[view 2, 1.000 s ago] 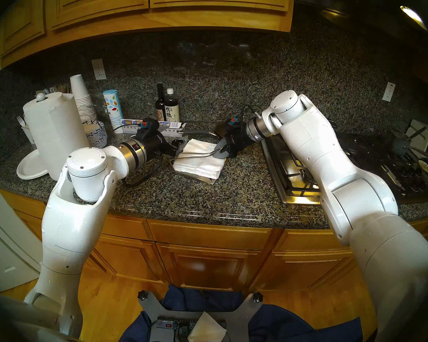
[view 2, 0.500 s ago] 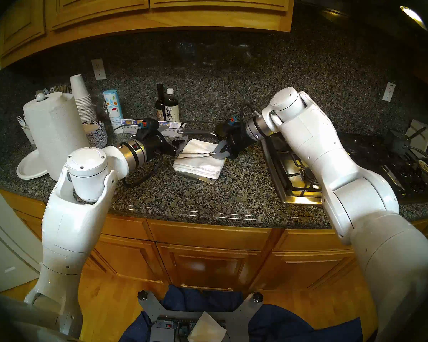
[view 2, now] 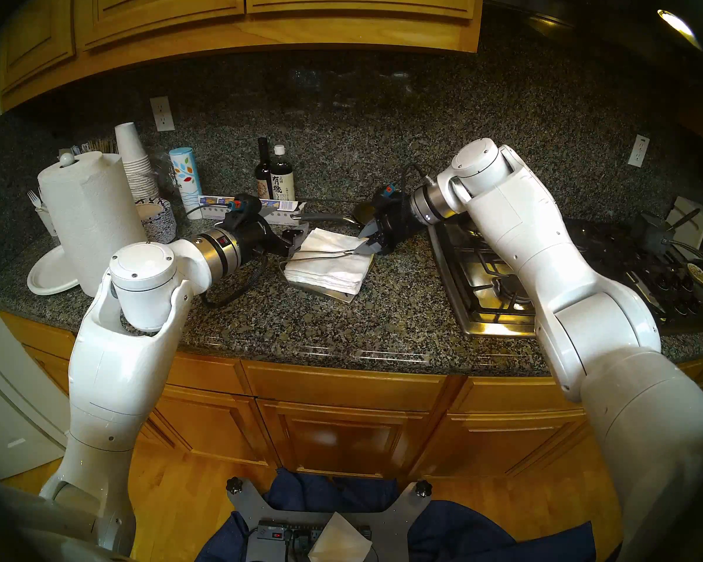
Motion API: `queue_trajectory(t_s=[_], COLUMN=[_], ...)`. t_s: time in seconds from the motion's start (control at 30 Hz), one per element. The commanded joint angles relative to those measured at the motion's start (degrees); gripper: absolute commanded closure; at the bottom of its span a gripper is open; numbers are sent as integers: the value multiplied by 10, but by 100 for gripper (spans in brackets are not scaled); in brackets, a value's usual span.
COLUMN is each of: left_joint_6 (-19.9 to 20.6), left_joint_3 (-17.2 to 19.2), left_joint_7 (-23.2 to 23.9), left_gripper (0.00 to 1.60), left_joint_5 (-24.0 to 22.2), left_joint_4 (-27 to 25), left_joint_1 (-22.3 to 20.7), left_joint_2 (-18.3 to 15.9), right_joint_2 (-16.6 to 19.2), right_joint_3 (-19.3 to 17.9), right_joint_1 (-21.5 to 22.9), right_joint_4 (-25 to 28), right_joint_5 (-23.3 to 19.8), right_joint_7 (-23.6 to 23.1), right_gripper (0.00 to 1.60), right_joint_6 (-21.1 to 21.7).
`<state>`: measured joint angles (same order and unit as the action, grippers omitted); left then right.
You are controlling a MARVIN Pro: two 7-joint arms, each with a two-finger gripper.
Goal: Take napkin out of napkin holder
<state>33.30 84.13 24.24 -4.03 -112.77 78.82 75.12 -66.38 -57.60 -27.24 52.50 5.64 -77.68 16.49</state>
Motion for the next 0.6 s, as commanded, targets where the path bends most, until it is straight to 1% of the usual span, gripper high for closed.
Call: queue_trajectory(t_s=[0.0,0.03,0.3,0.57], left_joint_6=[-9,-9,-9,-9], left_joint_3=[3,3,3,3], left_joint_7=[0,0,0,0], left_gripper=[0,0,0,0], left_joint_5=[0,0,0,0], left_joint_4=[-15,-15,-15,-15], left_joint_1=[-19,-19,-19,-19], left_joint_2=[1,1,1,0], right_joint_2=[-1,-3,-7,-8], right_joint_3=[-9,-8,-3,-1], right_joint_1=[23,24,24,21], right_joint_4=[2,0,-11,-10], right_joint_5=[-2,-2,-1,-1], right_joint_7=[4,5,4,-1], right_gripper=[81,78,75,75], right_joint_6=[-4,-5,-8,-12])
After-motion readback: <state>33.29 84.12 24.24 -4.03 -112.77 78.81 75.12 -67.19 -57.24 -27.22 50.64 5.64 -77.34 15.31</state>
